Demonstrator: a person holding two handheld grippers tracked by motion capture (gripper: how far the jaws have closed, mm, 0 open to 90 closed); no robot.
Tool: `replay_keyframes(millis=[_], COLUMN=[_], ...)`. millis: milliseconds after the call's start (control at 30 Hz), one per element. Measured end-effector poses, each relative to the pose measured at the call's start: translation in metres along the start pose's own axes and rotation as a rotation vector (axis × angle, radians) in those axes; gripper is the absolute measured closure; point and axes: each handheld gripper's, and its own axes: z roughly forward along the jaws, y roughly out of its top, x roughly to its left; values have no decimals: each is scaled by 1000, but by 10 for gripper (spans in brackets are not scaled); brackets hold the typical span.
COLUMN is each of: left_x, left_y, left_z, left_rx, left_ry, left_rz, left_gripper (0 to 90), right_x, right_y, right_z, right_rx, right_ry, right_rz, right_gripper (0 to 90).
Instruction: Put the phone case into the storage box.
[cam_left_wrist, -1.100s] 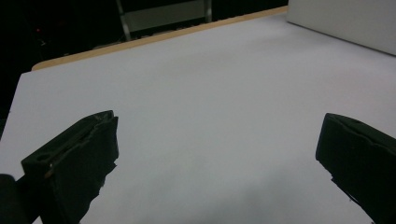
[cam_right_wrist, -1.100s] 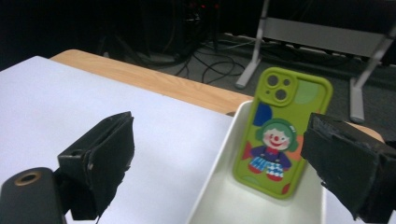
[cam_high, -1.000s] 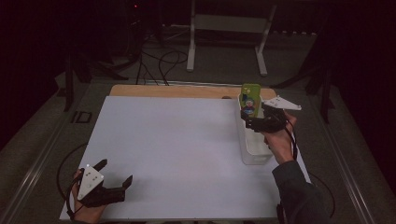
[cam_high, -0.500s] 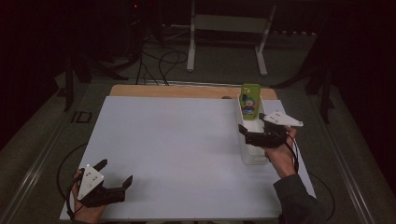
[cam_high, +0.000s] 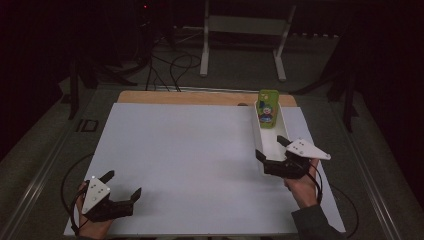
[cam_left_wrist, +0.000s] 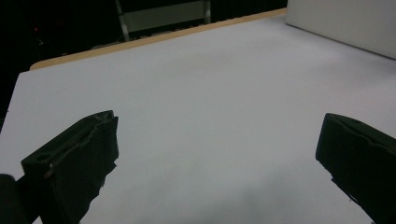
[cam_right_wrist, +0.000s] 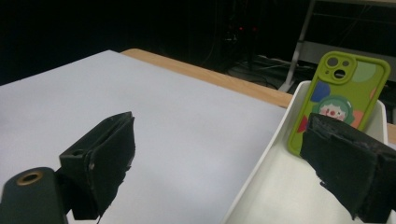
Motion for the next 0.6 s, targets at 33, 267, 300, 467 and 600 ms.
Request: replay_keyframes(millis=[33, 267, 300, 467, 600], left_x=[0, 0, 1, 0, 0], left_y=[0, 0, 0, 0, 0], left_z=[0, 2, 2, 3, 4], left_rx=[-1, -4, -4, -12, -21], left_ry=[0, -8, -9, -15, -24], left_rz=[-1, 4, 6, 8, 13], left_gripper=[0, 0, 0, 0, 0], right_x=[2, 17, 18, 23, 27], right_y=[-3, -27, -29, -47, -58], right_z=[-2, -11, -12, -18, -20], right_rx=[-5, -23, -25, -38, -39], right_ry=[6, 39, 42, 48, 68], right_rz=[7, -10, -15, -10, -16], right_gripper=[102, 107, 107, 121, 128])
